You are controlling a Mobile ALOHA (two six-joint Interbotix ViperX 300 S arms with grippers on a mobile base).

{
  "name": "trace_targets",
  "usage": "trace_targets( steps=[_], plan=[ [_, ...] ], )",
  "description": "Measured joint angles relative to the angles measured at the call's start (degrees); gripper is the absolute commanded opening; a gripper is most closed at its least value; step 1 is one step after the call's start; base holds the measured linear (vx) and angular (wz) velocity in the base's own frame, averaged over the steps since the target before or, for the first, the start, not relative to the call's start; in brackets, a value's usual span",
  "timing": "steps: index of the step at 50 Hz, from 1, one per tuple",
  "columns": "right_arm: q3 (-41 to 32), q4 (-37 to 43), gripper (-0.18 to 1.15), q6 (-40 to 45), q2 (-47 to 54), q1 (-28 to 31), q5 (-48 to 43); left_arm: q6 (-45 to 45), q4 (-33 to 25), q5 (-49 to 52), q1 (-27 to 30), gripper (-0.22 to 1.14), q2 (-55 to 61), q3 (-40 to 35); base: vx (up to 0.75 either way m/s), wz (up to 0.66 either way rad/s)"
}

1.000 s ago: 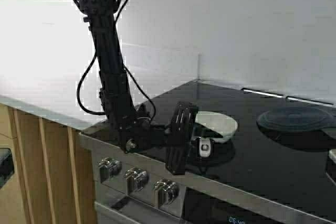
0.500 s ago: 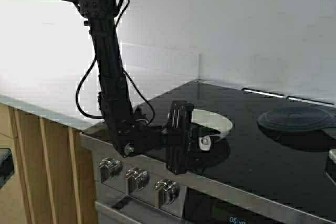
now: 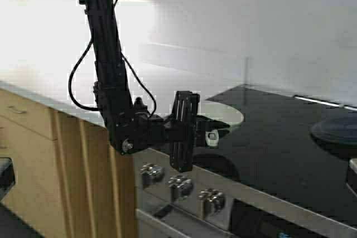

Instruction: Wash the pan

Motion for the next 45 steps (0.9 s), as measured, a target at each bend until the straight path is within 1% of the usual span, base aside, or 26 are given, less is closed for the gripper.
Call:
trace_targets(
  steps=[17,28,45],
  plan=[
    [0.0,0.0,0.06,0.0,1.49,0.0,0.0,0.0,-1.32,-2.02,0.7,0.02,-0.7,1.14,-0.04,0.46],
    [0.0,0.0,0.06,0.09,1.76,0.0,0.0,0.09,-1.05,-2.02,0.18,0.02,-1.49,1.58,-0.02,0.36],
    [0.0,0.0,0.06,0.18,1.67,0.0,0.0,1.58,-1.14,-2.02,0.97,0.02,-1.58,1.67,-0.03,0.43]
  ],
)
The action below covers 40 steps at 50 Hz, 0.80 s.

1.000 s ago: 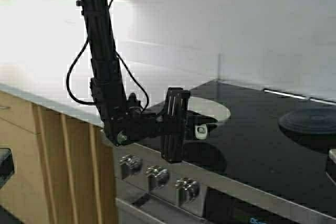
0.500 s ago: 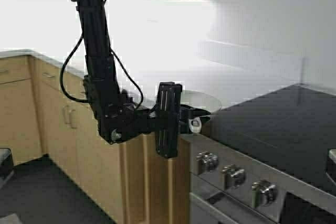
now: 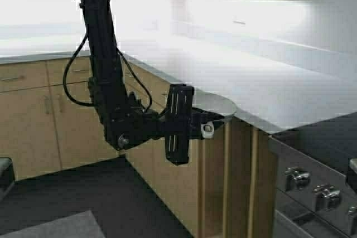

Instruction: Wash the pan

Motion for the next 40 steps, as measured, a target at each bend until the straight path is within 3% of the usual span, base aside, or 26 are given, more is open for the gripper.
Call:
trace_targets(
  steps=[40],
  plan=[
    [0.79,0.18,0.06,1.93,2.2,0.0,0.88,0.7,1.32,-0.18,0.26,0.02,-2.02,0.62,-0.03,0.6]
  ],
)
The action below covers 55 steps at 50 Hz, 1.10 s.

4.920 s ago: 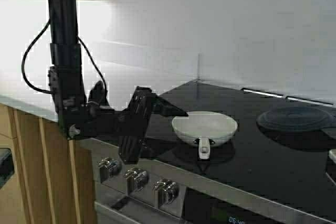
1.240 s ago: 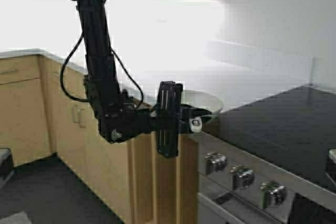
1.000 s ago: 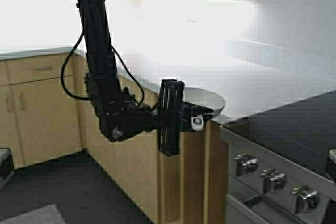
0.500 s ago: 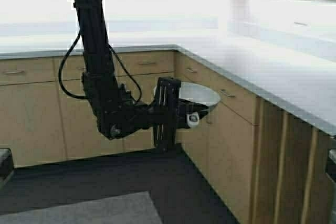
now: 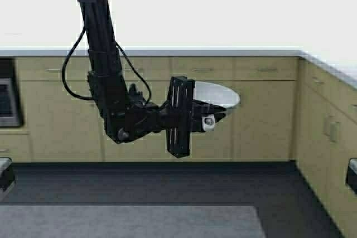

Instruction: Wash the pan

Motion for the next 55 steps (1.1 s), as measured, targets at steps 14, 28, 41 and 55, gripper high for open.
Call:
trace_targets(
  steps=[14,28,41,55],
  plan=[
    [0.26,0.0,0.06,0.0,0.88,0.0,0.0,0.09,-0.44,-0.09,0.88,0.02,0.0,1.58,0.0,0.51],
    [0.18,0.0,0.06,0.0,1.32,0.0,0.0,0.09,-0.35,-0.53,0.44,0.02,-0.97,3.34,0.05,0.42],
    [0.18,0.0,0.06,0.18,1.14,0.0,0.0,0.18,-0.62,-1.93,2.11,0.02,-3.25,6.33,0.08,0.54],
    [-0.09,0.0,0.06,0.18,0.53,0.0,0.0,0.18,0.62,-2.55,4.22,0.02,-3.6,7.12,0.1,0.6]
  ],
)
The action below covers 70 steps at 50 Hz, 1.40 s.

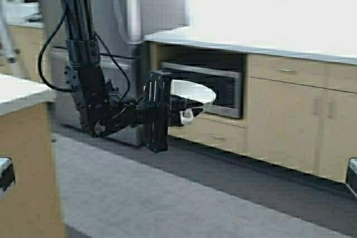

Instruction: Wash the pan

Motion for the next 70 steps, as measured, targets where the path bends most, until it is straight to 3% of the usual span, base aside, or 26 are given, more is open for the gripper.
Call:
trace_targets(
  steps=[46,70],
  plan=[
    [0.0,0.0,0.06,1.58,0.09,0.0,0.0,0.0,0.62,-0.53,-0.18,0.02,-0.09,0.44,0.14,0.59],
    [0.0,0.0,0.06,1.41,-2.11,0.09,0.0,-0.09,6.06,0.35,4.22,0.02,-1.49,0.26,0.17,0.36]
  ],
)
